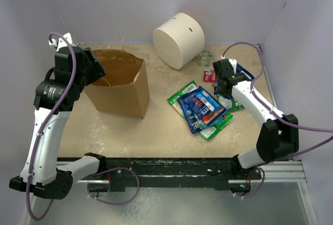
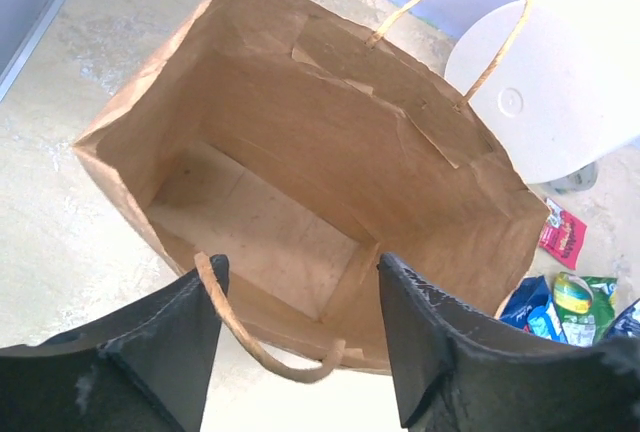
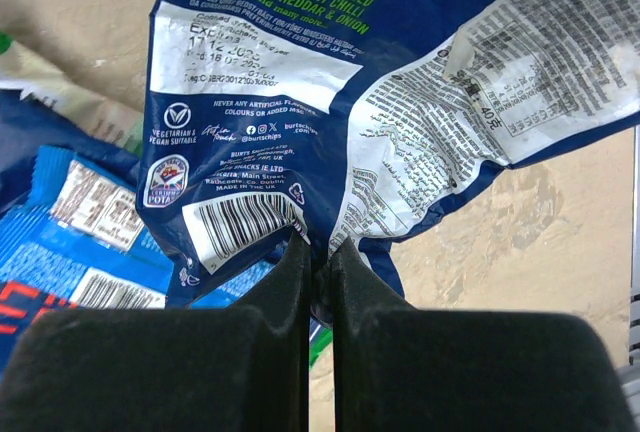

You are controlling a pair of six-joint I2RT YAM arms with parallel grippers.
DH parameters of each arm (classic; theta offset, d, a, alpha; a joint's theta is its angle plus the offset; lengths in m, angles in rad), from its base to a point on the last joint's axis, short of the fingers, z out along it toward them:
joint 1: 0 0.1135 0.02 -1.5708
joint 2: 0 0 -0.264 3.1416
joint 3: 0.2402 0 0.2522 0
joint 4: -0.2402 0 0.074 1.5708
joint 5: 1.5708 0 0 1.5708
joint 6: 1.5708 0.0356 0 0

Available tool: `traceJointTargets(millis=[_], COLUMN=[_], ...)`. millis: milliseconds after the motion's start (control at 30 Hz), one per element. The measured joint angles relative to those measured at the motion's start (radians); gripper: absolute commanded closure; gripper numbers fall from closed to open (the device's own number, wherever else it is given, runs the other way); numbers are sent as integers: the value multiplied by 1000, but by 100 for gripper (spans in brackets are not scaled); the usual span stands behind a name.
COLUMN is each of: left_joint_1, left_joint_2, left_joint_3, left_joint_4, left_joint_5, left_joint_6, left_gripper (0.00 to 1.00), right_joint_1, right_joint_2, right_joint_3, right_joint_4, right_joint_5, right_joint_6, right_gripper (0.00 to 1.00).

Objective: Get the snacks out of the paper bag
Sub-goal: Place the snack at the center of the board, then reset both arms

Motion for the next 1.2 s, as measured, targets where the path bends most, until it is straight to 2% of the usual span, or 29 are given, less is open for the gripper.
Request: traceJointTargets(millis=[67, 100, 200, 267, 300, 333, 433, 467, 600, 733, 900, 1033, 1200], left_joint_1=[0, 0, 0, 0, 0, 0, 0, 0, 0, 0, 1, 1, 2], left_joint_2=[-20, -27, -51, -63, -67, -73, -91, -101, -137, -151, -170, -180, -168], left_joint_3=[0, 0, 0, 0, 0, 0, 0, 1, 26, 87, 142, 188, 277], left_joint_4=[1, 1, 8, 15, 16, 15, 15, 14, 12, 16, 53, 100, 150], left_joint_5=[-4, -6, -11, -9, -8, -7, -2, 1, 12, 23, 83, 140, 195], left_joint_6=[0, 0, 3, 15, 21, 30, 58, 67, 108, 148, 231, 310, 420], left_gripper=[29, 28, 25, 20, 17, 16, 2, 1, 1, 1, 1, 1, 1], right_joint_1=[-24, -35, -56, -65, -66, -66, -66, -65, -65, -65, -63, -61, -59], right_joint_2=[18, 34, 89, 122, 134, 137, 115, 98, 39, 13, -61, -203, -493], right_joint_3=[-1, -1, -1, -1, -1, -1, -1, 2, 83, 252, 372, 421, 457], right_joint_4=[10, 20, 48, 54, 51, 44, 13, -1, -99, -194, -260, -257, -118], right_joint_5=[-9, -14, -30, -53, -65, -75, -96, -100, -105, -109, -187, -307, -406], right_joint_6=[-11, -18, -36, -43, -38, -45, -37, -35, -32, -35, -63, -93, -91], right_gripper=[99, 94, 71, 31, 14, 2, 0, 1, 1, 0, 0, 0, 0])
